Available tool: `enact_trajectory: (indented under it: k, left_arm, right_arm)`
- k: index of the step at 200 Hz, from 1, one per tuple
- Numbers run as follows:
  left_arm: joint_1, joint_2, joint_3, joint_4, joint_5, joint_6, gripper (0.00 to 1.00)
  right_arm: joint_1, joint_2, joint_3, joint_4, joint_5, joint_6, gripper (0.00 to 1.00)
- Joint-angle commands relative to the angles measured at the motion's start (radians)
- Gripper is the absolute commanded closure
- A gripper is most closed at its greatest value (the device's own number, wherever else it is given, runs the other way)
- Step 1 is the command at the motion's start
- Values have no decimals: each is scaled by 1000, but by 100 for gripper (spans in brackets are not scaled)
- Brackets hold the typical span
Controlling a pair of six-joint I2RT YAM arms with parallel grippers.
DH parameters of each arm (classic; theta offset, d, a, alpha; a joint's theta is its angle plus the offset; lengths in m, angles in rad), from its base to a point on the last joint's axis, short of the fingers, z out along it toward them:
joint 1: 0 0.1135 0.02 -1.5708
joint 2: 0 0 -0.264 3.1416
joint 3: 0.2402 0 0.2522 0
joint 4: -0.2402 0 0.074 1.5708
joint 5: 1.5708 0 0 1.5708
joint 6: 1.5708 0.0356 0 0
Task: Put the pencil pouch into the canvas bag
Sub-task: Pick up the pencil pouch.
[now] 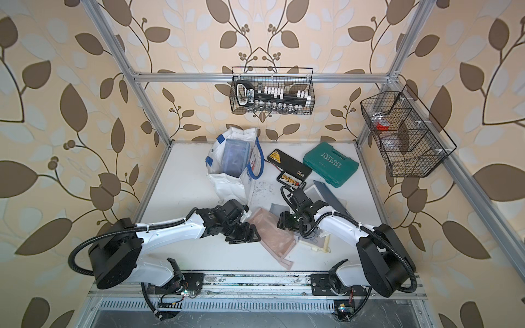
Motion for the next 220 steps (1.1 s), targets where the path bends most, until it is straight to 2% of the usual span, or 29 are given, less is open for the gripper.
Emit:
enact_trajectory:
  k: [1, 25, 50, 73, 102, 112, 123, 141, 181, 202, 220]
  left_arm:
    - [-10, 85, 38, 105, -52, -38, 29]
    - [-20, 119, 34, 198, -38, -77, 31]
    - [-23, 134, 53, 209, -44, -94, 37]
    - [-23, 148, 78, 203, -42, -89, 45]
    - [-23, 112, 100, 168, -39, -76, 46]
    - [-23, 84, 113, 135, -42, -37, 46]
    - [-23, 40, 128, 86, -51, -11, 45]
    - [-23, -41, 163, 0, -56, 29, 39]
    - [-23, -204, 227, -154, -54, 93, 11]
    - [-23, -270, 275, -213, -57, 120, 3]
    - [-22, -315, 321, -240, -60, 137, 1]
  right_arm:
    - [25, -16, -39, 34, -35, 41, 38]
    - [67, 2, -56, 71, -49, 58, 39]
    - [84, 31, -67, 115, -67, 63, 43]
    - [90, 43, -62, 141, -89, 60, 61]
    - [94, -8, -40, 124, -91, 40, 89]
    - [92, -41, -31, 109, -85, 34, 99]
    - [93, -86, -26, 87, -75, 25, 100]
    - [92, -180, -17, 43, -58, 29, 100]
    - [79, -373, 25, -31, -33, 60, 100]
    - [51, -435, 71, -60, -38, 66, 100]
    - [8, -474, 124, -52, -73, 66, 100]
